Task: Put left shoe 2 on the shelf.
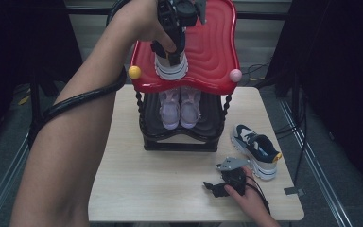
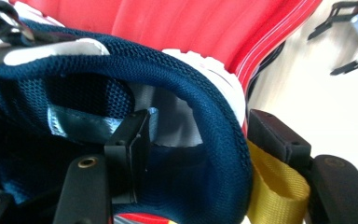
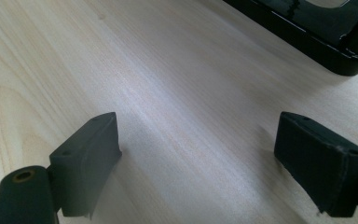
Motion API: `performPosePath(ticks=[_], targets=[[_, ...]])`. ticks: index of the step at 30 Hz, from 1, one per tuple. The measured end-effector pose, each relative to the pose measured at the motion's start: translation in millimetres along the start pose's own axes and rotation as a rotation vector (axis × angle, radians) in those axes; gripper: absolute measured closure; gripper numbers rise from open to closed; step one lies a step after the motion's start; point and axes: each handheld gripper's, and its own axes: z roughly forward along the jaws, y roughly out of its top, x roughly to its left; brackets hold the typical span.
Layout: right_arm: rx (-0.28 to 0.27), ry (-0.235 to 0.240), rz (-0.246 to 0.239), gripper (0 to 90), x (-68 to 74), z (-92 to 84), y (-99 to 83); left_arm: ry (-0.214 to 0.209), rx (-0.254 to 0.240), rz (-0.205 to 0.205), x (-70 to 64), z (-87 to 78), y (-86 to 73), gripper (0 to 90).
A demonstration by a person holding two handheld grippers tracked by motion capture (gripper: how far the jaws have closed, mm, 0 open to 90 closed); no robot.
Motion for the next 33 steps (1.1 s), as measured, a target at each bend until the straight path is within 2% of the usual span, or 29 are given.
performPosePath(ticks=[4,5,7,14,16,22,30,33], targets=[[0.0,0.0,0.001,13.3,0.1,0.0,0.0,-0.006,0.002,-0.01,0.6,-2.3,-0.3,37.7],[0.0,0.0,0.0,13.3,0.0,0.0,0.0,-0.013,0.003,-0.029,0.0,-3.6,-0.4,37.6],[0.0,0.0,0.0,13.3,-0.1,0.0,0.0,-0.018,-0.002,-0.04,-0.4,-6.0,-0.7,37.2],[0.0,0.0,0.001,13.3,0.1,0.0,0.0,-0.023,-0.008,-0.061,-1.5,-13.0,-4.1,37.2],[-0.001,0.0,-0.002,13.3,-0.1,0.0,0.0,-0.033,-0.015,-0.066,-1.6,-15.2,-5.7,36.9],[0.0,0.0,-0.001,13.3,0.0,0.0,-0.1,-0.028,-0.024,-0.091,-1.5,-22.2,-13.2,35.9],[0.0,-0.001,0.0,13.3,0.1,0.0,0.0,-0.029,-0.029,-0.098,-3.8,-29.7,-21.2,35.1],[0.0,-0.001,-0.002,13.3,-0.1,0.0,0.0,-0.034,-0.038,-0.116,-3.6,-32.0,-26.2,35.1]])
